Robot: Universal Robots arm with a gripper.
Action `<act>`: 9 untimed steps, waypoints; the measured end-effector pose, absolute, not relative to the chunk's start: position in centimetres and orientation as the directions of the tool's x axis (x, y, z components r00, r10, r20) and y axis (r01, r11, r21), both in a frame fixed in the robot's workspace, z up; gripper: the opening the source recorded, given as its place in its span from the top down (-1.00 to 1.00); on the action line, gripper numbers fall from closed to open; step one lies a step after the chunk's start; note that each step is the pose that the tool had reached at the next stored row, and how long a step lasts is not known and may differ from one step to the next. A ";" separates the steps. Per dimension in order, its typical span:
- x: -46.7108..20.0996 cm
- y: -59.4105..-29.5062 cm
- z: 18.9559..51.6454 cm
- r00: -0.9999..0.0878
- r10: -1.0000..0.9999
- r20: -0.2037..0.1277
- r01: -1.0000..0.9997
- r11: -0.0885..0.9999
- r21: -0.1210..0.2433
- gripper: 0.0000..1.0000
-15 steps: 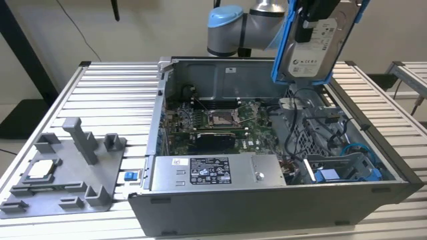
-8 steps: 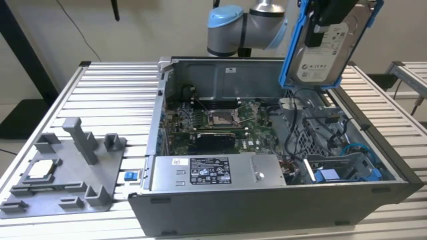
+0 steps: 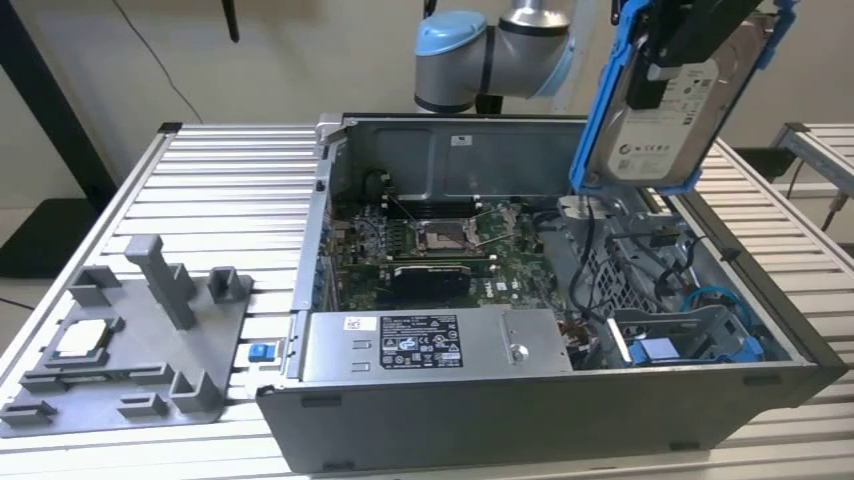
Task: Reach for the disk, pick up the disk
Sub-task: 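Pick up the disk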
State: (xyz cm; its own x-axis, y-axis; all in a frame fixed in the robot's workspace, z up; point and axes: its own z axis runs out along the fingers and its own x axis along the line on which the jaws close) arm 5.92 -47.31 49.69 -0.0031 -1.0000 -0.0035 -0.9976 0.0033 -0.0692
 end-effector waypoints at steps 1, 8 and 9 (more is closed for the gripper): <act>6.0 -47.6 49.7 -0.003 -1.000 -0.004 -0.998 0.003 -0.069 1.00; 6.6 -50.1 49.5 -0.003 -1.000 -0.004 -0.998 0.003 -0.067 1.00; 6.7 -50.5 49.5 -0.003 -1.000 -0.004 -0.998 0.003 -0.067 1.00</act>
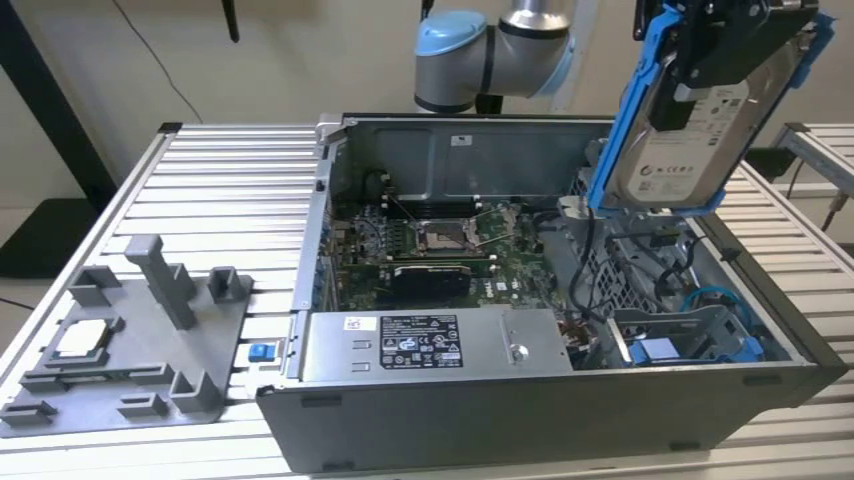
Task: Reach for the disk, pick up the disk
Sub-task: 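Pick up the disk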
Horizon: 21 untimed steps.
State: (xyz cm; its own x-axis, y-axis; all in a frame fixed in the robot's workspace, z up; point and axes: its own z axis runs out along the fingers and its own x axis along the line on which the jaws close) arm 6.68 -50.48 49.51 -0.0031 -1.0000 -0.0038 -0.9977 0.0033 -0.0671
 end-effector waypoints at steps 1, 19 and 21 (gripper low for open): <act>6.8 -50.8 49.5 -0.003 -1.000 -0.004 -0.998 0.003 -0.067 1.00; 8.0 -55.9 48.0 -0.003 -1.000 -0.010 -0.998 0.004 -0.067 1.00; 8.1 -56.4 47.7 -0.005 -1.000 -0.010 -0.998 0.005 -0.067 1.00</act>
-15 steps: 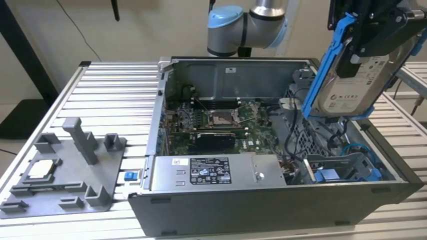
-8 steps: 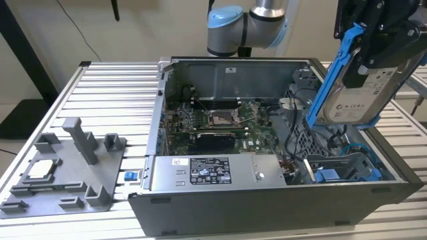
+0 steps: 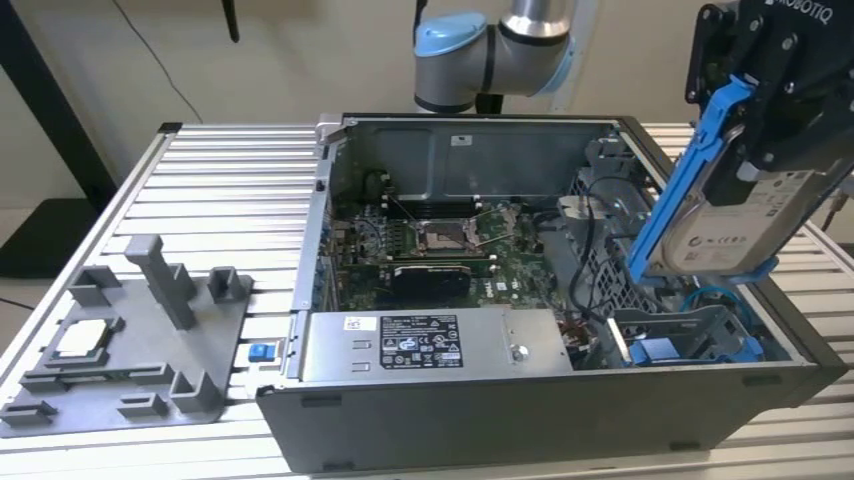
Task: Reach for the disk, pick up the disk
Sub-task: 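Pick up the disk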
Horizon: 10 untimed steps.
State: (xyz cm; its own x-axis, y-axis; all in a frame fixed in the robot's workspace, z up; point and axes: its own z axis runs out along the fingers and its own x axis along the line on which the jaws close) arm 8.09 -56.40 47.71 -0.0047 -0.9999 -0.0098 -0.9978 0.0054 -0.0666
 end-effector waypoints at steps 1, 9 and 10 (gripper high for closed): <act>8.1 -56.6 47.6 -0.005 -1.000 -0.010 -0.998 0.006 -0.067 1.00; 8.2 -57.2 46.5 -0.083 -0.997 -0.010 -0.994 0.083 -0.067 1.00; 8.2 -57.2 46.3 -0.094 -0.995 -0.010 -0.993 0.095 -0.067 1.00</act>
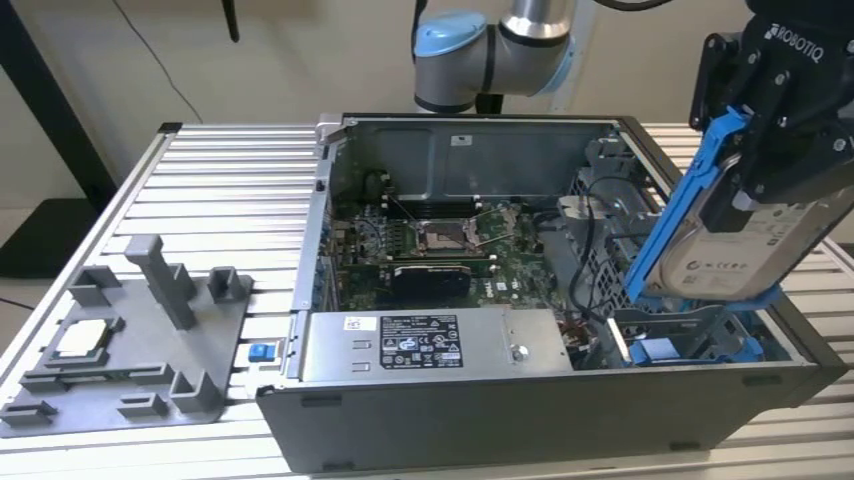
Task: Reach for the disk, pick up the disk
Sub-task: 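Pick up the disk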
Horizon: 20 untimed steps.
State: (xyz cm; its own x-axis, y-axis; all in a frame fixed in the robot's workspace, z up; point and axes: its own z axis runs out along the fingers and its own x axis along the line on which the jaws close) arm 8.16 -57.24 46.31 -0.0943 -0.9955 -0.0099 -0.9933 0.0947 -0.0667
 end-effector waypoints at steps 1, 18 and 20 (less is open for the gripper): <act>8.2 -57.2 46.2 -0.100 -0.995 -0.010 -0.993 0.101 -0.067 1.00; 9.7 -57.8 45.4 -0.093 -0.996 -0.010 -0.993 0.094 -0.066 1.00; 9.7 -57.8 45.4 -0.092 -0.996 -0.010 -0.994 0.092 -0.066 1.00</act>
State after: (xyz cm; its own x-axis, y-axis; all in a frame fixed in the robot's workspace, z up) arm 9.66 -57.78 45.37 -0.0915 -0.9958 -0.0098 -0.9935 0.0920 -0.0665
